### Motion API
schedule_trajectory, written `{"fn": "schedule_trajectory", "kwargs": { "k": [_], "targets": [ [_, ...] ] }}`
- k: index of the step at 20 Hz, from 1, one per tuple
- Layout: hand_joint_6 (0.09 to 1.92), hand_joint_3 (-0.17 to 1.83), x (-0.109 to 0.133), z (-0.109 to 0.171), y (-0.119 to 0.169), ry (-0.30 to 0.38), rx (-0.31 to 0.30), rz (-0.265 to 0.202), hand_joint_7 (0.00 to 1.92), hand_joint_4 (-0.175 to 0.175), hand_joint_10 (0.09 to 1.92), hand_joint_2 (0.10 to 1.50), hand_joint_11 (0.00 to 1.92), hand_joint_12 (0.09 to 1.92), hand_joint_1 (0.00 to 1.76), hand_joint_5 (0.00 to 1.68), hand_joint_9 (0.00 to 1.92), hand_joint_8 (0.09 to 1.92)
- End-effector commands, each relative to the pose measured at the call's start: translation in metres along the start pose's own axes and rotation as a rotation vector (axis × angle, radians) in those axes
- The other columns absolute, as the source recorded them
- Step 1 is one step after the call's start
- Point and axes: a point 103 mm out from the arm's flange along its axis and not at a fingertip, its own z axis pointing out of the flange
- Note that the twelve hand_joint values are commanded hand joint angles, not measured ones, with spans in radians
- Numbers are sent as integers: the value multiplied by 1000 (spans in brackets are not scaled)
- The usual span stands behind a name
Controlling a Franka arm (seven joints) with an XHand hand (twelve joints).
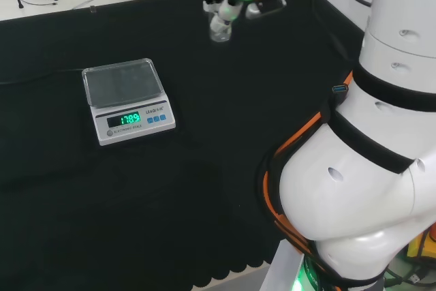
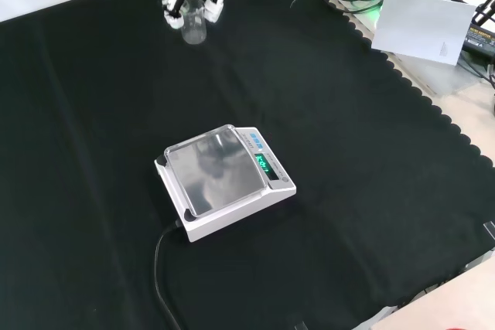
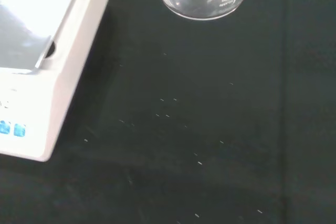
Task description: Put the beaker on the electronic balance.
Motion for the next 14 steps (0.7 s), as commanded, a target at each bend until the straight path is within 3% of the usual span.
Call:
{"fn": "schedule_trajectory", "kwargs": {
  "k": [1,9,14],
  "targets": [
    [1225,-20,54,-4,27,-3,0,-69,922,-78,893,1197,843,1184,1075,843,1062,936],
    [1224,-20,104,0,59,-5,8,-168,924,-80,892,1196,848,1181,1076,844,1064,936],
    [1223,-20,122,7,74,34,3,-222,925,-81,892,1195,850,1178,1077,845,1065,936]
  ]
}}
